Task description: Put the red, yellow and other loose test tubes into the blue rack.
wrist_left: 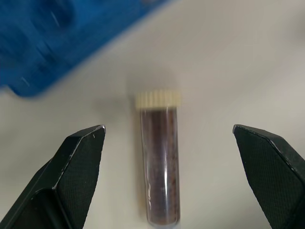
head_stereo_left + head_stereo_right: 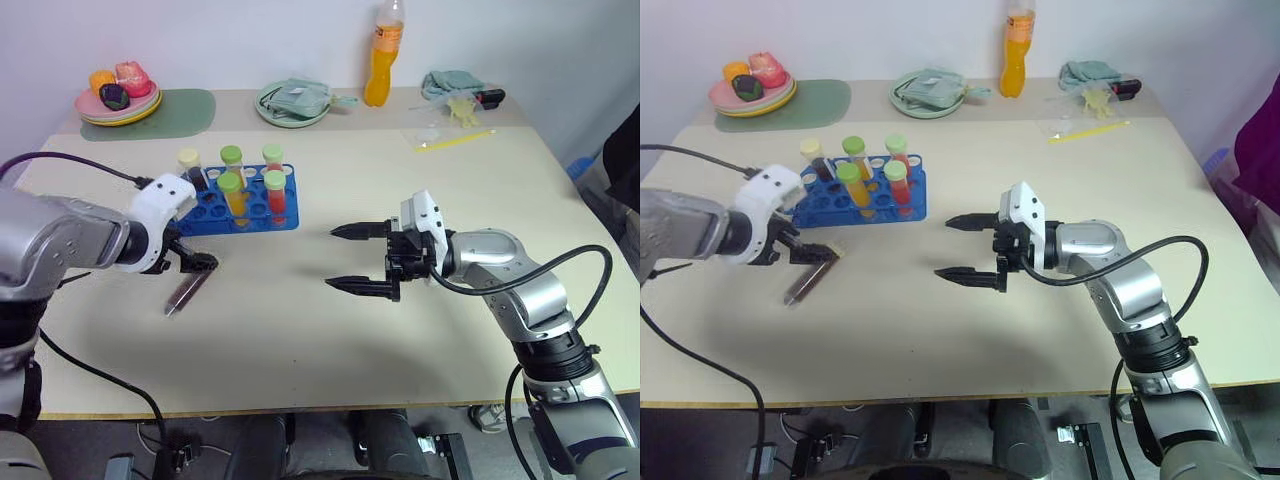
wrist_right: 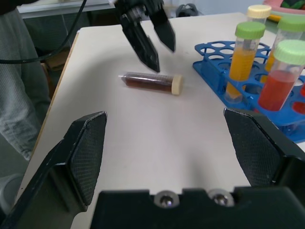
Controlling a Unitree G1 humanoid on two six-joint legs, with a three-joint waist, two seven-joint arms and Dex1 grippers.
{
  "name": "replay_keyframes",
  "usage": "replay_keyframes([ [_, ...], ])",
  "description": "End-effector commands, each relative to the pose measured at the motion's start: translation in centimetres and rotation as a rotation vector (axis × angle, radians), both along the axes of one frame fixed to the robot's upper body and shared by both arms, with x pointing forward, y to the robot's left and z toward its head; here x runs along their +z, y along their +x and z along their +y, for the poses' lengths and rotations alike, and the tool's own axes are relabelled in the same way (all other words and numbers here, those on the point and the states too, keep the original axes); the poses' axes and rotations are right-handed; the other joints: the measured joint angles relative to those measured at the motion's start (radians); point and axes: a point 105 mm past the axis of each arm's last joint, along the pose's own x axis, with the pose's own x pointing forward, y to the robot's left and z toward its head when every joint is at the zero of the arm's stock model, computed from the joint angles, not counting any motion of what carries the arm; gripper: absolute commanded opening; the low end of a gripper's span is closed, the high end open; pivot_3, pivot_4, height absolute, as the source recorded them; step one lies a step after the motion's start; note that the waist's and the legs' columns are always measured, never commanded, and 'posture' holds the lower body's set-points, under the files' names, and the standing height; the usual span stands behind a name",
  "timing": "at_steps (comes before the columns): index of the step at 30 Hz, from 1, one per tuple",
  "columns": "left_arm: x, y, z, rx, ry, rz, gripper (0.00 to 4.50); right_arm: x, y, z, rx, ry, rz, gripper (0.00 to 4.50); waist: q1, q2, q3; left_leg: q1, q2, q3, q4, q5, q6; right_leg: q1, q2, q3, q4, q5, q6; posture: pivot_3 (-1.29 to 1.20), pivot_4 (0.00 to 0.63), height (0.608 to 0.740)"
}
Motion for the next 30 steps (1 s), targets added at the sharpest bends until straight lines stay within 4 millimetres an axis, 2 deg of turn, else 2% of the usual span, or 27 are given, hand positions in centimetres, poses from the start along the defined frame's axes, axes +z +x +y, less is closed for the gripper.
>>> replay_keyframes([
  [1, -0.3, 0.2, 0.4, 0.025, 0.032, 0.052, 4.42, 0.6, -0.5, 0.1, 0.009, 0.014, -0.04, 4.35, 0.0, 0.0, 0.0, 0.0, 0.0, 0.0, 0.0, 0.0, 0.0, 0.0, 0.0, 0.0, 0.0, 0.0, 0.0, 0.0, 0.15, 0.729],
  [4, -1.6, 0.6, 0.7, 0.061, 0.053, 0.096, 4.42, 0.3, -0.8, 0.0, -0.002, 0.015, -0.036, 4.35, -0.001, 0.0, 0.0, 0.0, 0.0, 0.0, 0.0, 0.0, 0.0, 0.0, 0.0, 0.0, 0.0, 0.0, 0.0, 0.0, 0.15, 0.729],
  [13, -2.7, 1.0, 0.7, 0.11, 0.047, 0.134, 4.42, 0.0, -1.2, 0.1, -0.011, 0.016, -0.029, 4.35, -0.001, 0.0, 0.0, 0.0, 0.0, 0.0, 0.0, 0.0, 0.0, -0.001, 0.0, 0.0, 0.0, 0.0, 0.0, 0.0, 0.15, 0.729],
  [14, -2.8, 1.0, 0.8, 0.116, 0.051, 0.134, 3.92, 0.0, -1.2, 0.2, -0.008, 0.017, -0.028, 4.35, 0.0, 0.0, 0.0, 0.0, 0.0, 0.001, 0.0, 0.0, 0.0, -0.001, 0.0, 0.001, 0.0, 0.0, 0.0, 0.0, 0.15, 0.729],
  [15, -2.9, 1.0, 0.8, 0.119, 0.055, 0.133, 3.65, 0.0, -1.3, 0.3, -0.006, 0.018, -0.028, 4.35, 0.001, 0.0, 0.0, 0.0, 0.0, 0.0, 0.0, 0.0, 0.0, -0.001, 0.0, 0.0, 0.001, 0.0, 0.0, 0.0, 0.15, 0.729],
  [21, -2.6, 1.0, 1.3, 0.152, 0.043, 0.114, 0.92, 0.0, -1.4, 0.5, 0.005, 0.018, -0.028, 4.35, 0.0, 0.0, 0.0, 0.0, 0.0, 0.0, 0.0, 0.0, 0.0, -0.001, 0.0, 0.001, 0.001, 0.0, 0.0, 0.0, 0.15, 0.729],
  [25, 0.1, 1.3, 1.2, 0.169, -0.027, -0.095, 0.92, -0.1, -1.7, 0.4, 0.005, 0.019, -0.03, 4.35, -0.001, 0.0, 0.0, 0.0, 0.0, 0.0, 0.0, 0.0, 0.0, -0.001, -0.001, 0.001, 0.001, 0.0, 0.0, 0.0, 0.15, 0.729],
  [30, 2.7, -0.4, 1.6, 0.198, -0.104, -0.518, 0.92, -0.3, -1.7, 0.1, -0.029, 0.032, -0.026, 4.35, -0.003, 0.0, 0.0, -0.001, 0.001, 0.002, -0.001, 0.0, 0.0, -0.002, -0.003, 0.003, 0.0, 0.0, 0.0, 0.0, 0.15, 0.729],
])
